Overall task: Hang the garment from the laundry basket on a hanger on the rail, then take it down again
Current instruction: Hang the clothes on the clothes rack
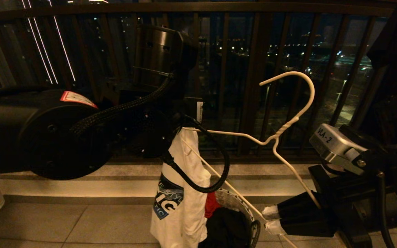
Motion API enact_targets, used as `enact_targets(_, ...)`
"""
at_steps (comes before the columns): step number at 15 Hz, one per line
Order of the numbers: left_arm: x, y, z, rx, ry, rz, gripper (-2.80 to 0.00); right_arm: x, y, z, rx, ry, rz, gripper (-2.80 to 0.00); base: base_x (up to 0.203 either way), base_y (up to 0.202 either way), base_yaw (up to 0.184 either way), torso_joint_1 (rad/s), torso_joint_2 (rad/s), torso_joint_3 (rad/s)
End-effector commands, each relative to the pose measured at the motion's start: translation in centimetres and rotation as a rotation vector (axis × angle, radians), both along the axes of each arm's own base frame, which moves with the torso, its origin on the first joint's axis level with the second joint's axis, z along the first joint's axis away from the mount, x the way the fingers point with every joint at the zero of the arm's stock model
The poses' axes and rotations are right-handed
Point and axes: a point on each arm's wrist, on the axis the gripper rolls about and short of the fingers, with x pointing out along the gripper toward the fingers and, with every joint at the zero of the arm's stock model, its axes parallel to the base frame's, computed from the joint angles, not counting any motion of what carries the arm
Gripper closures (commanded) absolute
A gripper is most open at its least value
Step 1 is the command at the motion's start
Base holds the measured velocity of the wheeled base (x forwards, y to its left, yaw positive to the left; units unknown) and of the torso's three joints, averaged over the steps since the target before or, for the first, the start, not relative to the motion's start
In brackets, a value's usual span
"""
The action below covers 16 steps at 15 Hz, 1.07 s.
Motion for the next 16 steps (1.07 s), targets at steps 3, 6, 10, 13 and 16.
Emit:
enact_targets(3,-0.6,-0.3,0.2,0.000,-0.012,0.025,0.00,0.5,0.2,-0.2,-0.022,-0.009,-0.035,0.00,0.000,0.000,0.000,0.000,0.00,0.000)
enact_targets(6,-1.8,-0.9,0.2,-0.014,0.016,-0.008,0.00,0.9,0.0,-0.1,-0.006,-0.025,-0.058,0.00,0.000,0.000,0.000,0.000,0.00,0.000)
enact_targets(10,-2.9,-1.3,0.8,-0.086,0.072,-0.023,0.00,1.5,-0.3,0.4,0.037,-0.017,-0.113,0.00,0.000,0.000,0.000,0.000,0.00,0.000)
enact_targets(13,-3.6,-1.6,1.5,-0.137,0.099,-0.029,0.00,1.9,-0.2,0.4,0.038,-0.017,-0.125,0.00,0.000,0.000,0.000,0.000,0.00,0.000)
enact_targets(16,-4.6,-1.8,2.4,-0.194,0.121,-0.042,0.00,2.0,-0.4,0.4,0.039,-0.018,-0.136,0.00,0.000,0.000,0.000,0.000,0.00,0.000)
